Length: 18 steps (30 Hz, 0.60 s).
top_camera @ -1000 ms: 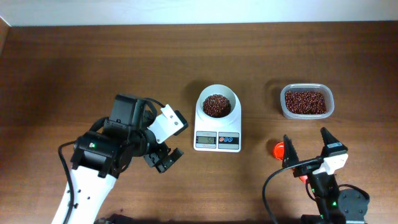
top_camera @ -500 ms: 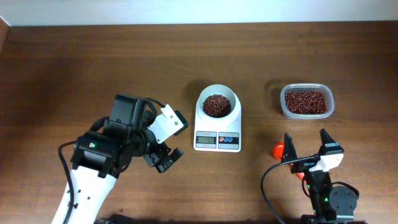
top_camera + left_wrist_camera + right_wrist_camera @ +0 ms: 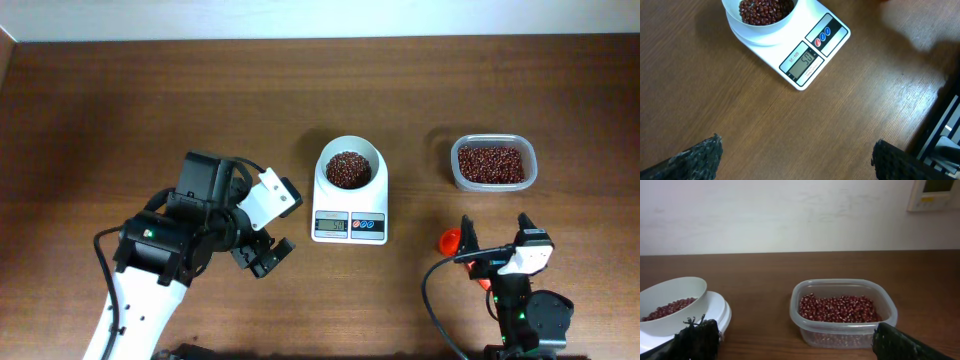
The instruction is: Scoop and weigh 50g on scale
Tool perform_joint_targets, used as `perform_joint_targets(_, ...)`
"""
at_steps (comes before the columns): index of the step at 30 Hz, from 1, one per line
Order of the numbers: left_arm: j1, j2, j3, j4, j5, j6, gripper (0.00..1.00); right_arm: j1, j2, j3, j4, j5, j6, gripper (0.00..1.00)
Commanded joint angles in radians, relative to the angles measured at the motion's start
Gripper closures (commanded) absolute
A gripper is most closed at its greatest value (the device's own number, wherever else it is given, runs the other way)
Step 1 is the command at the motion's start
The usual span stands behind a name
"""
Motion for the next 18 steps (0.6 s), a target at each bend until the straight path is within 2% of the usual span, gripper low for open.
perform_joint_targets(1, 0.004, 0.0, 0.0, 0.002, 0.014, 0.019, 0.01, -0.003, -0.011, -0.007, -0.007, 0.027, -0.019, 0.01)
perform_joint_targets(18, 0.004, 0.0, 0.0, 0.002, 0.014, 0.019, 0.01, -0.003, -0.011, -0.007, -0.005, 0.019, -0.045, 0.01)
